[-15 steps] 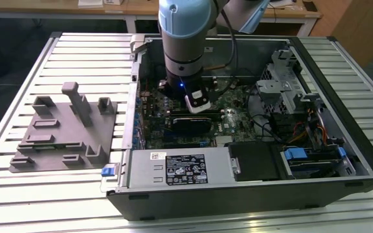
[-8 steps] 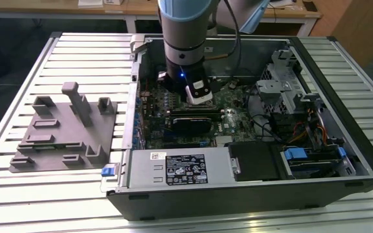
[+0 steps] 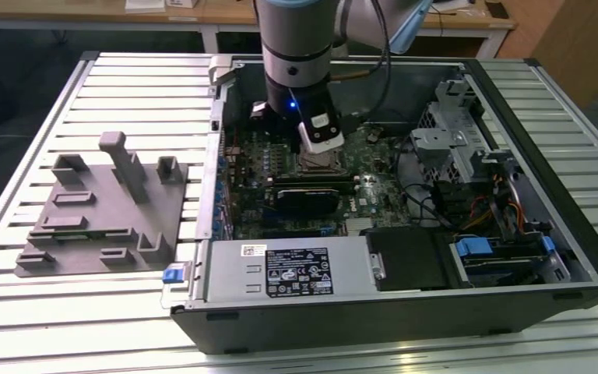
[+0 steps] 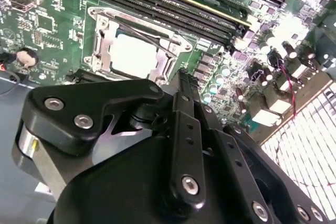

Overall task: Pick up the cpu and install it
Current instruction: 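Install the second cpu locking lever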

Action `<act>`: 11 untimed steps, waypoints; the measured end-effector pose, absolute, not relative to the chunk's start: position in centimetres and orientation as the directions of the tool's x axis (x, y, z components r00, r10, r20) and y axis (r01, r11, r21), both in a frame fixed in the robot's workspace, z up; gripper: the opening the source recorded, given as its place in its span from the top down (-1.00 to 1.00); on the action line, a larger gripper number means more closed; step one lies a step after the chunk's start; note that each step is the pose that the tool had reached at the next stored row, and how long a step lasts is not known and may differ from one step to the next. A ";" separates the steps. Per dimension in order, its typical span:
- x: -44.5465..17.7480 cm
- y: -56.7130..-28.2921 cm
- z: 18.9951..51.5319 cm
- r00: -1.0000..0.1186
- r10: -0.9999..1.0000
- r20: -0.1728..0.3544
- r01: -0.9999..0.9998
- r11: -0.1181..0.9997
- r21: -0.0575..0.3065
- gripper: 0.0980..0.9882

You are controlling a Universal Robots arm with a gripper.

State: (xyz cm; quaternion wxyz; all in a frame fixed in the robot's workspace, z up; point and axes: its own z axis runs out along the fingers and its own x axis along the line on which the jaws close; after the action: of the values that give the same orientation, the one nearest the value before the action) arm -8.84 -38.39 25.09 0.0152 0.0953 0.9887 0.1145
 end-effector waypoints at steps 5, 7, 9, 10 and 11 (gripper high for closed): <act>-8.3 -38.4 25.2 -0.981 0.196 -0.008 0.190 0.957 0.221 0.98; -8.0 -38.4 25.2 -0.980 0.198 -0.006 0.192 0.957 0.218 0.98; -7.7 -38.4 25.2 -0.980 0.200 -0.005 0.194 0.957 0.215 0.98; -7.5 -38.4 25.2 -0.980 0.201 -0.005 0.196 0.957 0.213 0.98; -7.3 -38.4 25.2 -0.979 0.202 -0.004 0.197 0.957 0.211 0.98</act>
State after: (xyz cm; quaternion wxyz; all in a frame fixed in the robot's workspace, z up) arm -7.35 -38.39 25.20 0.0127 0.1009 0.9892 0.1055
